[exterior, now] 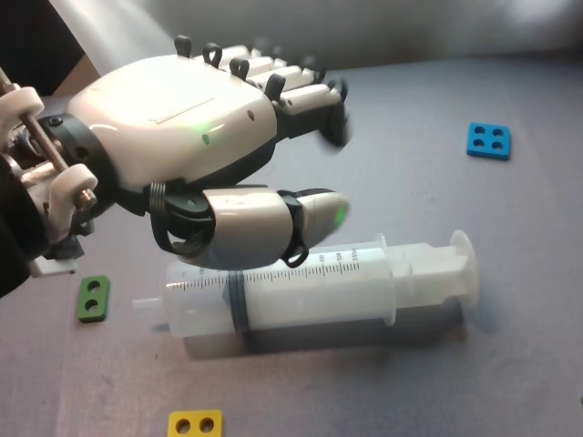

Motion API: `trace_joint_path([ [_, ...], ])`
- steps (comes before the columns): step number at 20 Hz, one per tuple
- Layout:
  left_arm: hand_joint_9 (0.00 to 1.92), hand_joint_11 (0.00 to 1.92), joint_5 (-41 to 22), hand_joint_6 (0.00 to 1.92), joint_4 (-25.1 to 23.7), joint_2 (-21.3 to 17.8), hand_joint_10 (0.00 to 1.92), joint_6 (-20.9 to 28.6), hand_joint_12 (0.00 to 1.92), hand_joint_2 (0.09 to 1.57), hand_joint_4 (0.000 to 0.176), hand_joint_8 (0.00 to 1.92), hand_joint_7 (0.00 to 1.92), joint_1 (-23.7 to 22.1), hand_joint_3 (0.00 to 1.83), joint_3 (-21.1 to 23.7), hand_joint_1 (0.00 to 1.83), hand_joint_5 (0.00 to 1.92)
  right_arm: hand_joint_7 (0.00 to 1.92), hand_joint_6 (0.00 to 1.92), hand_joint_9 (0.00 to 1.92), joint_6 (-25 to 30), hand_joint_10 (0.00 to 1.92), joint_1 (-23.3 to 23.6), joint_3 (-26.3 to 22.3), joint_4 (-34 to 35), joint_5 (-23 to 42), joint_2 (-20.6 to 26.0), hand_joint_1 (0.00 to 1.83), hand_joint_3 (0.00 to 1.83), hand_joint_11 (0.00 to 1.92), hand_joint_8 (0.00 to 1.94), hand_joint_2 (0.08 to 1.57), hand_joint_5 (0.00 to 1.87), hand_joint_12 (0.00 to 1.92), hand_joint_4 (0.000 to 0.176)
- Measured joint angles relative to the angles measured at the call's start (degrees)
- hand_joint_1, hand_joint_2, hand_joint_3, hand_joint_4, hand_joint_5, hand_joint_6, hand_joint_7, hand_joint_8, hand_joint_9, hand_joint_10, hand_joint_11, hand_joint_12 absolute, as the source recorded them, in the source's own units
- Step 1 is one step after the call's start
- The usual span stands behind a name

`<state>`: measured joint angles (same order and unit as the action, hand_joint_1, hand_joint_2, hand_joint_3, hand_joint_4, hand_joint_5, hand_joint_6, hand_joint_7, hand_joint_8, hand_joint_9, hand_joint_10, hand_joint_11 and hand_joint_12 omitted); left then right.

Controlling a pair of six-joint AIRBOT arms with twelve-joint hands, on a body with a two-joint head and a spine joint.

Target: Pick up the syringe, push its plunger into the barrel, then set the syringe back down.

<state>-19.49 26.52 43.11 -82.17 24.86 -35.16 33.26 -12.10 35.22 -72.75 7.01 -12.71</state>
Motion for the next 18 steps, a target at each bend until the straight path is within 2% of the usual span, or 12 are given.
trace_joint_path([
  [4,0.15,0.0,0.7,0.0,0.0,0.0,0.0,-0.3,0.35,1.44,0.0,0.0,0.19,-0.3,0.01,-0.1,0.0,0.23,0.14,0.0,0.12,0.0,0.0,0.0,0.0,0.0,0.0,0.0,0.0,0.03,0.0,0.0,1.37,0.15,0.32,0.0],
  [8,0.14,0.0,1.2,0.0,1.3,0.0,0.0,-0.5,0.34,1.45,0.0,0.0,0.19,-0.4,0.01,-0.2,0.0,0.22,0.12,0.0,0.1,0.1,0.0,0.0,-0.7,0.2,-2.7,0.0,0.0,0.01,0.0,0.0,1.37,0.13,0.28,0.0],
  [11,0.14,0.0,1.7,0.0,4.3,1.0,0.0,-4.2,0.33,1.44,0.0,0.0,0.18,-0.4,0.0,-0.2,0.0,0.21,0.12,0.0,0.08,2.1,0.0,0.0,-0.9,0.2,-4.0,0.0,0.0,0.01,0.0,0.0,1.37,0.13,0.22,0.0],
  [13,0.12,0.0,1.7,0.0,5.6,2.0,0.0,-6.9,0.31,1.37,0.0,0.0,0.15,-0.6,0.0,-0.2,0.0,0.17,0.12,0.0,0.08,4.6,0.0,0.0,-1.0,0.3,-4.2,0.0,0.0,0.0,0.0,0.0,1.37,0.13,0.17,0.0],
  [15,0.05,0.0,-3.6,0.0,5.6,3.4,0.0,-7.9,0.22,1.2,0.0,0.0,0.07,2.8,0.0,-0.1,0.16,0.09,0.1,0.0,0.06,5.3,0.0,0.0,-1.2,0.4,-4.2,0.2,0.0,0.0,0.0,0.0,1.37,0.12,0.15,0.0],
  [16,0.05,0.0,-8.0,0.0,7.5,4.7,0.0,-8.0,0.28,1.11,0.0,0.0,0.06,6.2,0.0,0.0,0.3,0.09,0.1,0.0,0.07,5.4,0.0,0.0,-1.3,0.3,-4.1,0.4,0.0,0.0,0.0,0.0,1.38,0.12,0.18,0.0],
  [18,0.03,0.0,-12.7,0.0,12.4,7.7,0.0,-10.3,0.26,1.05,0.0,0.0,0.03,9.4,0.0,0.0,0.42,0.04,0.13,0.01,0.1,5.4,0.01,0.0,-1.4,0.3,-4.3,0.5,0.0,0.0,0.0,0.01,1.38,0.14,0.27,0.0],
])
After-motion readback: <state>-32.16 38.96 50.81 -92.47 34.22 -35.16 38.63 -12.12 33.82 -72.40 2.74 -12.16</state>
